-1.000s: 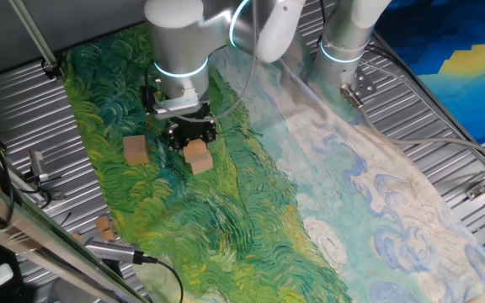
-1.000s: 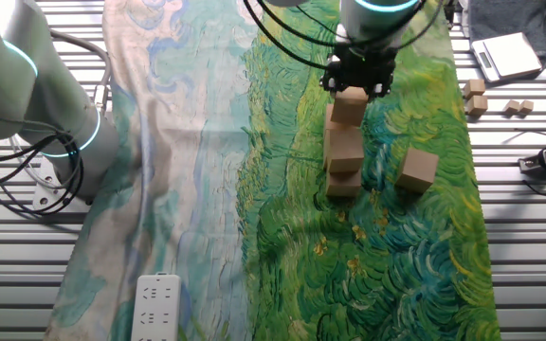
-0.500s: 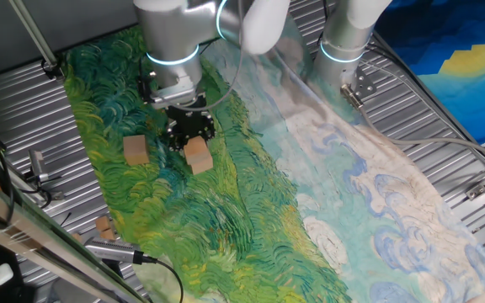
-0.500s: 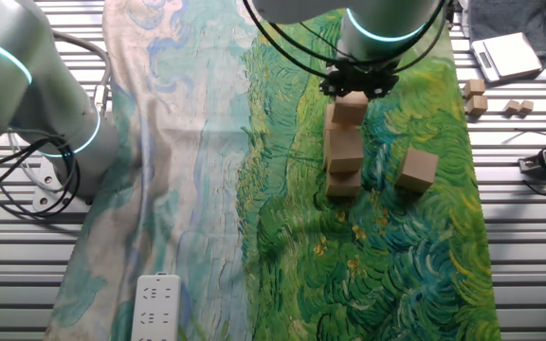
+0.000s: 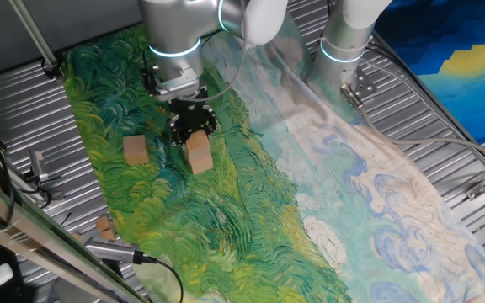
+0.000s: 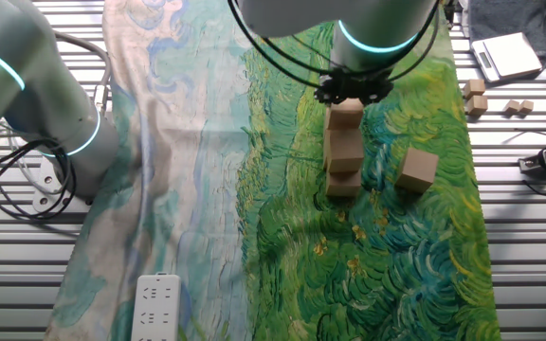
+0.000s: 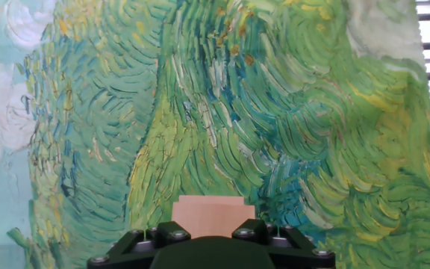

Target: Stack the blocks into a pyramid shape

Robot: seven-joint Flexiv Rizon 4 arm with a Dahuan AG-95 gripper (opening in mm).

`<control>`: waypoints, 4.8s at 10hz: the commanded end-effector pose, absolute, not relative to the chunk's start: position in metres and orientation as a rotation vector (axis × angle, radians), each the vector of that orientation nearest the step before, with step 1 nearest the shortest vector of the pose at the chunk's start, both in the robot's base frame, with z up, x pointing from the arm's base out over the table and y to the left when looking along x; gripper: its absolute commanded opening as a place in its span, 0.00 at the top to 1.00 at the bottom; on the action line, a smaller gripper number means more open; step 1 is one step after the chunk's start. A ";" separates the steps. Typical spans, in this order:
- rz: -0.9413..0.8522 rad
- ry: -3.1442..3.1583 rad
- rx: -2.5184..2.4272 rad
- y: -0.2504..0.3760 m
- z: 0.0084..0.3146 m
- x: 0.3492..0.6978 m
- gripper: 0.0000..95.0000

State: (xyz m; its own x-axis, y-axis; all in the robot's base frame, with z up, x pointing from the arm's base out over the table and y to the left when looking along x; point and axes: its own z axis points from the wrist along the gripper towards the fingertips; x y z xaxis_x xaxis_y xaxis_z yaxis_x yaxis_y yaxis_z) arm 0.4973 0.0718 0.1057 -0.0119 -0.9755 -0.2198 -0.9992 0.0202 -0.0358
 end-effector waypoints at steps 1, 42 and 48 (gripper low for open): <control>0.197 2.093 -2.071 0.069 0.102 0.497 1.00; 0.214 2.079 -2.052 0.054 0.125 0.488 0.20; 0.019 2.242 -2.068 0.103 0.171 0.511 0.40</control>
State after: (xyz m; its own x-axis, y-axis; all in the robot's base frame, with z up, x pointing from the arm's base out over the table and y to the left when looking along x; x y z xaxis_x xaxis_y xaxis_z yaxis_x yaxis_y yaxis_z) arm 0.5006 0.0954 0.1721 -0.0670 -0.9934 -0.0926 -0.9959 0.0723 -0.0550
